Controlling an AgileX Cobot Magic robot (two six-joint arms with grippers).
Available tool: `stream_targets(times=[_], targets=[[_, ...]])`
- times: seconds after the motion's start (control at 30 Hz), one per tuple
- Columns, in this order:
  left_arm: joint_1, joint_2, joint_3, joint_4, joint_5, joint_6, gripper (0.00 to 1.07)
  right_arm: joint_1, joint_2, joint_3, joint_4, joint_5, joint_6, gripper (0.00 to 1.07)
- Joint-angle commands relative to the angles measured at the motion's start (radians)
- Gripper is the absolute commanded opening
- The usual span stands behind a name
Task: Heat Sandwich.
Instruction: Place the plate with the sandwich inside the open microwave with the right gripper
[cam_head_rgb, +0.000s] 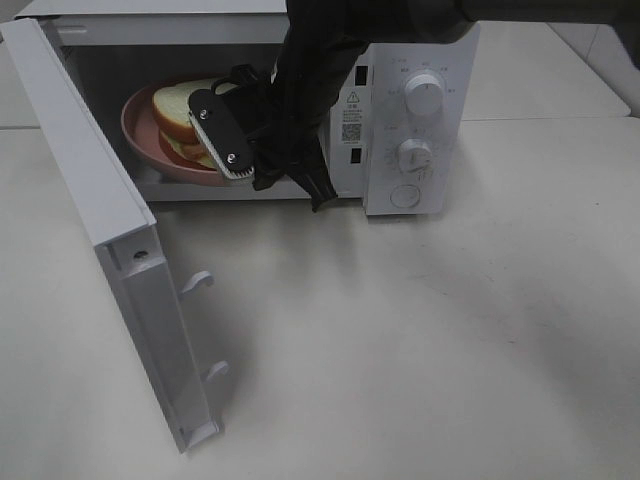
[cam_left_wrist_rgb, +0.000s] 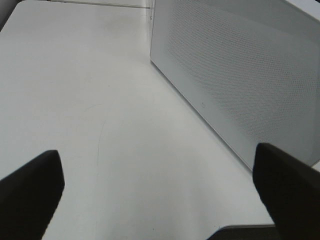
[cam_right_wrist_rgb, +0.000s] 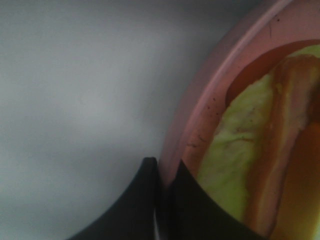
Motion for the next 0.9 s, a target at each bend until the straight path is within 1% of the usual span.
stream_targets(times=[0.03, 0.13, 0.23, 0.43, 0.6, 0.9], targets=[[0.003, -0.018, 0.002, -0.005, -0.013, -0.001, 0.98, 0.000, 0.019, -0.047, 0.000, -0.009, 0.038, 0.02], [0.003, -0.018, 0.002, -0.005, -0.013, -0.001, 0.98, 0.000, 0.054, -0.109, -0.017, 0.013, 0.061, 0.02], [0.003, -0.018, 0.002, -0.005, -0.013, -0.001, 0.98, 0.000, 0.071, -0.134, -0.027, 0.019, 0.084, 0.02], [0.003, -0.018, 0.002, -0.005, -0.013, -0.001, 0.98, 0.000, 0.127, -0.217, -0.097, 0.024, 0.199, 0.02], [0.003, -0.018, 0.002, -0.005, -0.013, -0.001, 0.98, 0.000, 0.159, -0.255, -0.151, 0.023, 0.268, 0.02], [0.003, -0.018, 0.002, -0.006, -0.013, -0.001, 0.98, 0.001, 0.210, -0.307, -0.172, 0.017, 0.305, 0.03]])
